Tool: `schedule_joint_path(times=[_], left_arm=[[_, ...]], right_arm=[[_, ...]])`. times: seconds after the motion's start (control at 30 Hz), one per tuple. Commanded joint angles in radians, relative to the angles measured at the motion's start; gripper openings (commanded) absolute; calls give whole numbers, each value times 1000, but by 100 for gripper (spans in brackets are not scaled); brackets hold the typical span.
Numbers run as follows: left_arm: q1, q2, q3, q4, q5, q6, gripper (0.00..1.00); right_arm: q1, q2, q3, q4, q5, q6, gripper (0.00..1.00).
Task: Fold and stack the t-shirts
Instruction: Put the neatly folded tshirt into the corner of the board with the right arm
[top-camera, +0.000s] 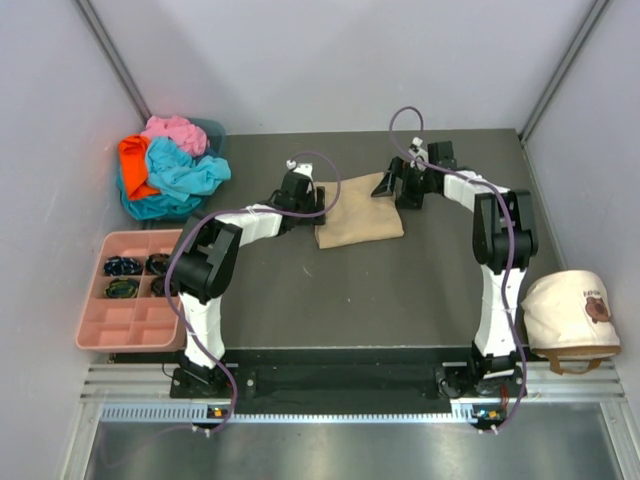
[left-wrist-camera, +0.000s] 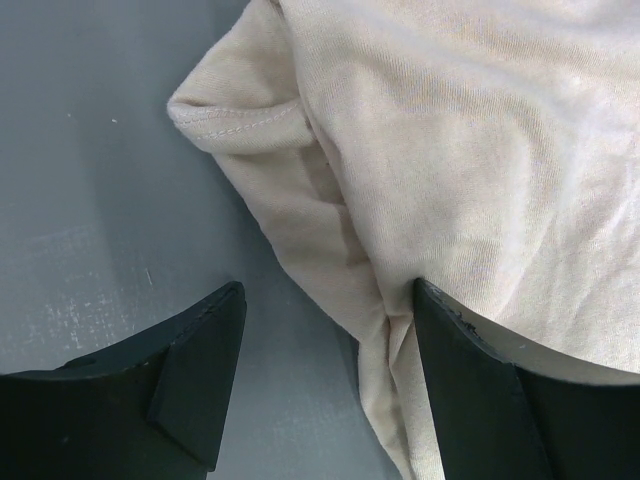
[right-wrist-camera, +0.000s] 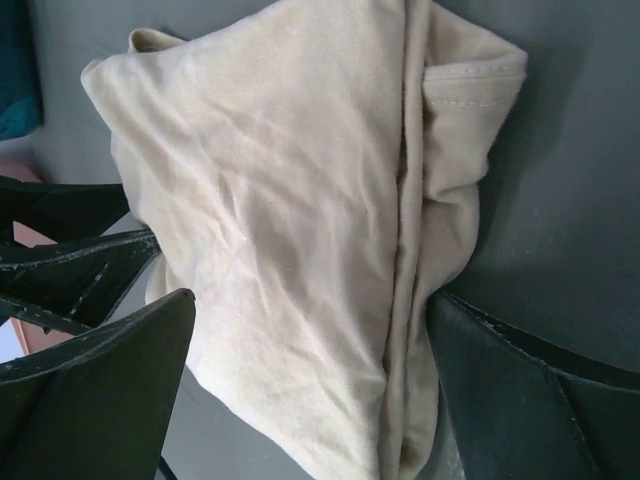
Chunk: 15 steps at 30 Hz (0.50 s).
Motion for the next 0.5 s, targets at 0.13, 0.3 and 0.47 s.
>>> schedule_joint_path(times=[0.13,0.3,0.47], left_arm=[[2,-2,18,1,4,8,72],[2,-12,8,4,7,5,72],[2,-25,-17,8,4,1,72]], right_arm=[[32,93,10,-144,100,-44,90],[32,95,10,-141,98,-37,27],[32,101,10,-133,88,-25,0]])
